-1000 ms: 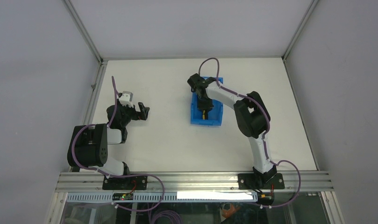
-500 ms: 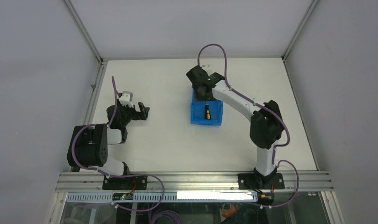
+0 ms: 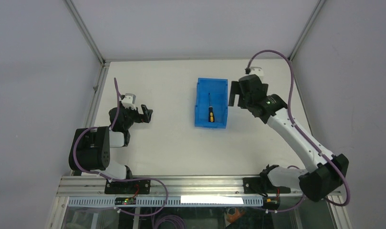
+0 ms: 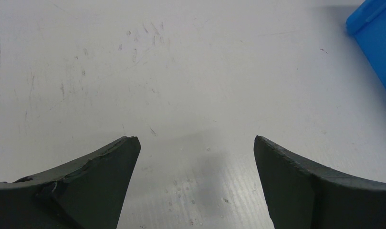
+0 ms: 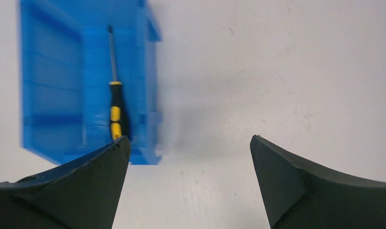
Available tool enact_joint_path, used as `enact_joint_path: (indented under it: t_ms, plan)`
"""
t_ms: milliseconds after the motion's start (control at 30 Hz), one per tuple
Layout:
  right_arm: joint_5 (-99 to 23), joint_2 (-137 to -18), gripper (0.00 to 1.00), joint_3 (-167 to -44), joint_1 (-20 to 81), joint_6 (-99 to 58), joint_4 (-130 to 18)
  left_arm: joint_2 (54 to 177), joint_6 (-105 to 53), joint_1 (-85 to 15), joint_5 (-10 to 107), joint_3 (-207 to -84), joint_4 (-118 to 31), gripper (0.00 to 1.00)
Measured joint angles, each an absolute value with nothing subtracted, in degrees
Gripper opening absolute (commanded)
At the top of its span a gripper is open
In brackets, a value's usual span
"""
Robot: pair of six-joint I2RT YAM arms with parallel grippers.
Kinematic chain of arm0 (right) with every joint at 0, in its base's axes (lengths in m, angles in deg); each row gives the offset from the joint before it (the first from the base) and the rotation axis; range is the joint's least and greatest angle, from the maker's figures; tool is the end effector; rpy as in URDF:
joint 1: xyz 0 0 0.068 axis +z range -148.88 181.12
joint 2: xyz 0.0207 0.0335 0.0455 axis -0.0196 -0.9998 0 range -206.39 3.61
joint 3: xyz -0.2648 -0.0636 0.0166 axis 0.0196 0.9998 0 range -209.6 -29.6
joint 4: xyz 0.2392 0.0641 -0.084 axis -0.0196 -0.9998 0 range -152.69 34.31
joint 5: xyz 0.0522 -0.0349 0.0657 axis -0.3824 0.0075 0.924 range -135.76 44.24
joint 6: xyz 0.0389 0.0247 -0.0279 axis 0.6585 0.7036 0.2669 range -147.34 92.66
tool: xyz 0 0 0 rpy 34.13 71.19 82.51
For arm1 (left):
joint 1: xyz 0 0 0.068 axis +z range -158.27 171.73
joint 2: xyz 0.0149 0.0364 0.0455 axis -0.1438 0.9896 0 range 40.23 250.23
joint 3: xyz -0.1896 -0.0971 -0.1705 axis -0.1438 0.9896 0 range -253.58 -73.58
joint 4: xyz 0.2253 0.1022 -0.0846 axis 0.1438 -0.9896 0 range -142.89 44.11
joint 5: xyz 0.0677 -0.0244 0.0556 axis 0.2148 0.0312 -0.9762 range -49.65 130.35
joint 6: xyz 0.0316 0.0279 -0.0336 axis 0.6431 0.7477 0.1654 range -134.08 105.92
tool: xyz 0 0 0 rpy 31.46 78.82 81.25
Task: Put the screwdriver in the bin
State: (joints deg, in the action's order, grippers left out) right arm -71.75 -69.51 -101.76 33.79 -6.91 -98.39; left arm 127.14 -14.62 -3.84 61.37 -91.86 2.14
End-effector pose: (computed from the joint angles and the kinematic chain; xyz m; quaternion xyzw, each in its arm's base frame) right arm 0.2324 0.1305 0.3489 -0.0075 0.9001 -0.0135 0.4354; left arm 0.2516 0.0066 0.1331 0.0687 0.8121 -0.1309 0.5645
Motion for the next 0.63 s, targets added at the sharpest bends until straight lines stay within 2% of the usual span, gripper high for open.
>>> enact_joint_path:
  t_ms: [167, 300, 500, 633]
  plan:
    - [-68.32, -57.49, 0.99, -85.36, 23.25, -6.24, -96.67, 127.14, -14.62, -3.84, 61.37, -91.86, 2.14, 0.99]
    - [-65.94, -51.22, 0.99, -75.62, 18.49, -5.78, -94.98, 127.14, -14.62, -3.84, 61.37, -91.86, 2.14, 0.99]
    - [-62.4, -44.66, 0.99, -64.4, 17.74, -4.31, -90.76, 127.14, -14.62, -3.84, 61.37, -91.86, 2.14, 0.99]
    - [-60.76, -41.75, 0.99, -61.67, 17.7, -3.22, -87.92, 127.14, -14.62, -3.84, 61.37, -91.86, 2.14, 0.99]
